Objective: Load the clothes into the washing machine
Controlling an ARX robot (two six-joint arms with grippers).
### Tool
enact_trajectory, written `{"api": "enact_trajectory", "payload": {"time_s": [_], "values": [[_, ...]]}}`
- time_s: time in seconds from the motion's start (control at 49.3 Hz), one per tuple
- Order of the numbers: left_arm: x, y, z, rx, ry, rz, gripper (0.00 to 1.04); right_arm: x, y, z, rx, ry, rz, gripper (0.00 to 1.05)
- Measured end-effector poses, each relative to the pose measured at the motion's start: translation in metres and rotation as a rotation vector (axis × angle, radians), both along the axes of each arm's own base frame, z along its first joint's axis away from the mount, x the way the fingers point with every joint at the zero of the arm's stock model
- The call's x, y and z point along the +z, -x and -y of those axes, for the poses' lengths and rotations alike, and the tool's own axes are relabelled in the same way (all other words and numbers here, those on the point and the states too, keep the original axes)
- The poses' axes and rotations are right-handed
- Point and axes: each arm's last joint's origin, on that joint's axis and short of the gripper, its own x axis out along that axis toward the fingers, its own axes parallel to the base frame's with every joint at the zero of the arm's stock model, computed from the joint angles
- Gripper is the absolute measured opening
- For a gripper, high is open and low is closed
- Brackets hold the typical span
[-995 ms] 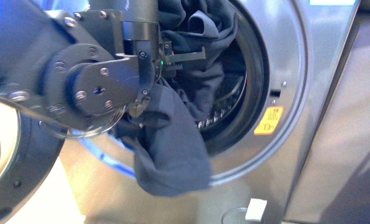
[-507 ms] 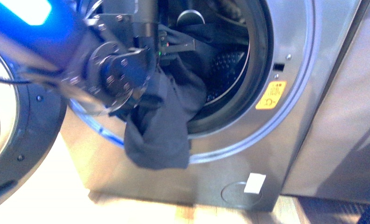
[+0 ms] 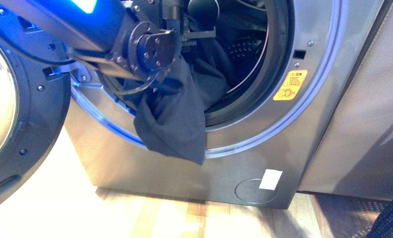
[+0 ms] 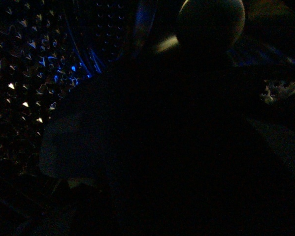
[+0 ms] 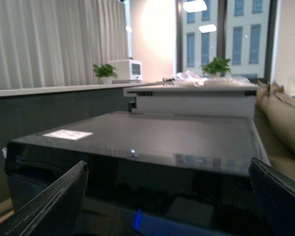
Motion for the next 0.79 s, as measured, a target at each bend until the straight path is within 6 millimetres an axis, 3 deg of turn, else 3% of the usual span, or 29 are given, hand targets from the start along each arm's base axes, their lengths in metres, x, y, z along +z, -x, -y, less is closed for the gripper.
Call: {"api": "enact_trajectory", "payload": {"time_s": [0.244,0.507,0.67,0.792], "values": [[-0.003,-0.015,0.008,-0.003,-0.022,-0.01,0.06,-0.068,0.011,0.024,-0.135,-0.055,-0.167,0.97],[-0.005,-0.037,0.022,0.001,-0.034,-0.02,0.06,-0.138,0.019,0.03,-0.199,-0.122,-0.352,0.97],[-0.007,-0.055,0.029,-0.005,-0.045,-0.016,0.06,-0.201,0.036,0.041,-0.274,0.017,-0.336,0.65],[-0.008,-0.065,0.03,-0.014,-0.052,-0.015,0.06,-0.231,0.041,0.048,-0.288,0.043,-0.346,0.47]]}}
